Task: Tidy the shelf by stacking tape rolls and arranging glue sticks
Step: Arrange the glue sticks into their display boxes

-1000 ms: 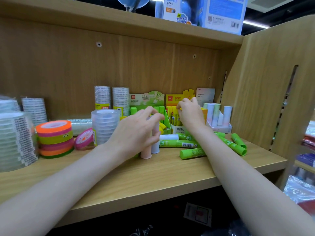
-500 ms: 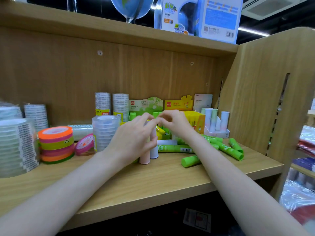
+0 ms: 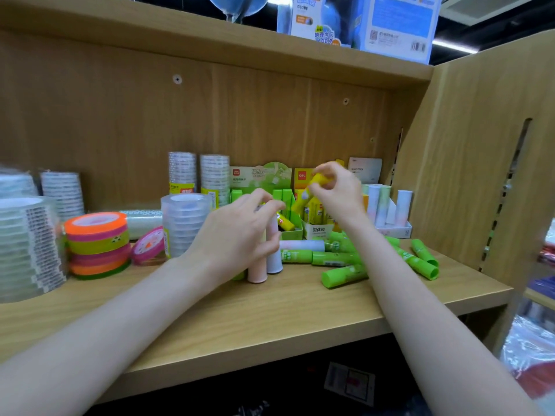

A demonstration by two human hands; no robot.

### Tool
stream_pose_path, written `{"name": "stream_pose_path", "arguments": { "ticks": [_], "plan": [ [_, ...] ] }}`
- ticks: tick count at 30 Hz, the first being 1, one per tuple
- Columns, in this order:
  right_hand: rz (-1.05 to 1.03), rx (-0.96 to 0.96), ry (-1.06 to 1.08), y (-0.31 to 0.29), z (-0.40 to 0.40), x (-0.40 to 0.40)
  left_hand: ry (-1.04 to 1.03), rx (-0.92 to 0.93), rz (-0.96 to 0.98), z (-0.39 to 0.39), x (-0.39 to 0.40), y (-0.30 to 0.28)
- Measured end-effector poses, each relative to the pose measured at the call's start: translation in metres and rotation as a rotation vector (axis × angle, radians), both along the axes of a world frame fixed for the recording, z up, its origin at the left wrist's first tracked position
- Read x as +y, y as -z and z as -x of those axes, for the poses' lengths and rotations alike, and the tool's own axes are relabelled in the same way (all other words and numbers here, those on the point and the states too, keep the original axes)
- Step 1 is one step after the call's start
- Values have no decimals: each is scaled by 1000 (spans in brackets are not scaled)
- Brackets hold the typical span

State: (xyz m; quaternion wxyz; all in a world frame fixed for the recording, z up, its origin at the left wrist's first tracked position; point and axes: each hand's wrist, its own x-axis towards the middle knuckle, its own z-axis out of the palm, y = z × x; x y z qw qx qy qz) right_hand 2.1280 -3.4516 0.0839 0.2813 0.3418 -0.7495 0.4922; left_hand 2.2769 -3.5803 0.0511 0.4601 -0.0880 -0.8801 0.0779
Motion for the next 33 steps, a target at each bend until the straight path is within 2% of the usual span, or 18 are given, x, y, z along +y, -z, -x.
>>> {"name": "stream_pose_path", "arguments": {
  "ticks": [2, 5, 8, 13, 16, 20, 22, 25, 28, 31, 33],
  "plan": [
    [152, 36, 57, -1, 5, 9, 9, -9, -3, 1, 0, 0],
    [-66, 106, 166, 4, 16, 11, 13, -18, 3, 2, -1, -1],
    [-279, 83, 207, 9, 22, 10, 22, -21, 3, 2, -1, -1],
    [-423, 116, 269, 6, 16, 11, 16, -20, 3, 1, -1, 0],
    [-491, 135, 383, 5, 13, 7, 12, -26, -3, 0, -1, 0],
    [-542, 126, 499, 10, 11, 2, -21, -15, -1, -2, -1, 0],
    [-526, 188, 536, 13, 9, 3, -40, -9, 6, -3, -1, 0],
    [-512, 336, 404, 15, 6, -3, -54, -9, 3, -2, -1, 0],
    [-758, 296, 165, 20, 2, -25, -60, -1, 1, -2, -1, 0],
    [-878, 252, 153, 25, 7, -38, -51, 11, -1, -2, -1, 0],
    [-793, 254, 136, 26, 12, -40, -43, 7, -2, -2, -1, -1]
  ]
}}
